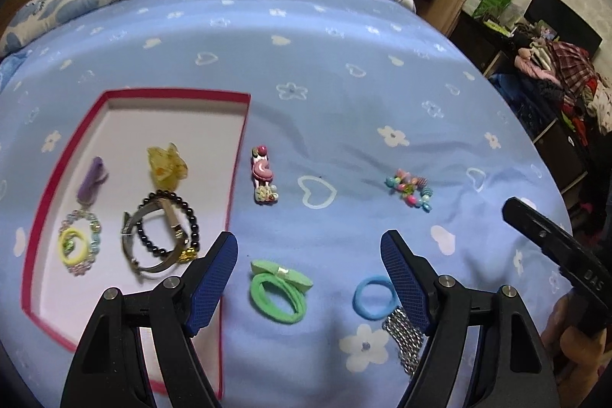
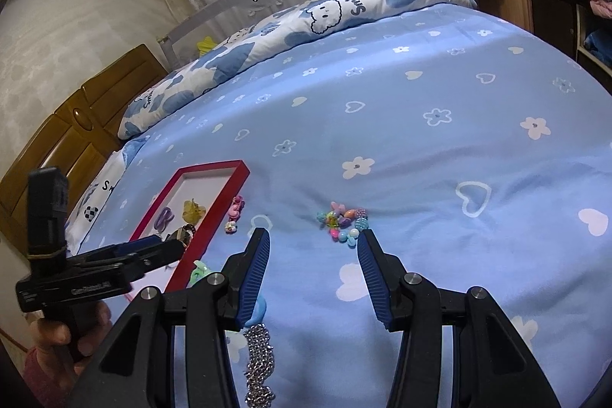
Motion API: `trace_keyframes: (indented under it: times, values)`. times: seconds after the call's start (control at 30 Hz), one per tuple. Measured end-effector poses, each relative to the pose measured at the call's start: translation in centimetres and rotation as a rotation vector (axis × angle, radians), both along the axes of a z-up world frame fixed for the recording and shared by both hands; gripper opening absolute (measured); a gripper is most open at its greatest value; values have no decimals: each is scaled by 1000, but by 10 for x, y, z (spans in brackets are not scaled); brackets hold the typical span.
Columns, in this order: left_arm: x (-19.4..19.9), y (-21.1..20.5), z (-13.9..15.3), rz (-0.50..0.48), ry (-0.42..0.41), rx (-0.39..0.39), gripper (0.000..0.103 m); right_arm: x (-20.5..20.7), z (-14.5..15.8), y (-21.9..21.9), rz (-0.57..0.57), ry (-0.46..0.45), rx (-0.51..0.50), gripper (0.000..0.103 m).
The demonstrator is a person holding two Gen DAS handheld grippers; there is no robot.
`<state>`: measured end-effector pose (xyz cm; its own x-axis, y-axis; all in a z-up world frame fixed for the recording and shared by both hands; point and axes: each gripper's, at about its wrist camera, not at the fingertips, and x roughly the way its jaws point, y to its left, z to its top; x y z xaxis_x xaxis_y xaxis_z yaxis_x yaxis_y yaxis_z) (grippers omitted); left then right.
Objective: Organize jewelry
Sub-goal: 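Move both tools back toward the pink heart clip and bead charm string, then grasp the pink heart clip with the left tool while the right tool grasps the bead charm string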
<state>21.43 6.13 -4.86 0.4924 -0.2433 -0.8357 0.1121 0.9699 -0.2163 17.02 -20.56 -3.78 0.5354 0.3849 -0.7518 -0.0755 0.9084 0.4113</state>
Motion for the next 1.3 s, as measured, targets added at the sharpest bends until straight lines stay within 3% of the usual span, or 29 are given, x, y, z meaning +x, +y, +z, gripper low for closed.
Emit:
trace_keyframes:
  times: [0.43,0.67,0.77,0.9,1.1,1.3]
  values:
    - [56,-13,-51,-7,90,28,72,27,-32,4,20,64,-13,50]
    - [74,-24,-58,-23,79,63,72,39,-50,8,32,95,-21,49]
    - [75,-29,-60,-49,97,29,67,41,-53,7,28,98,-18,50]
    - [78,-32,-71,-24,100,103,66,42,-58,6,26,108,-15,50]
    - [88,-25,-73,4,99,91,55,47,-65,9,36,117,-28,49]
    - [102,-27,-77,-1,93,141,54,55,-75,15,51,136,-56,49]
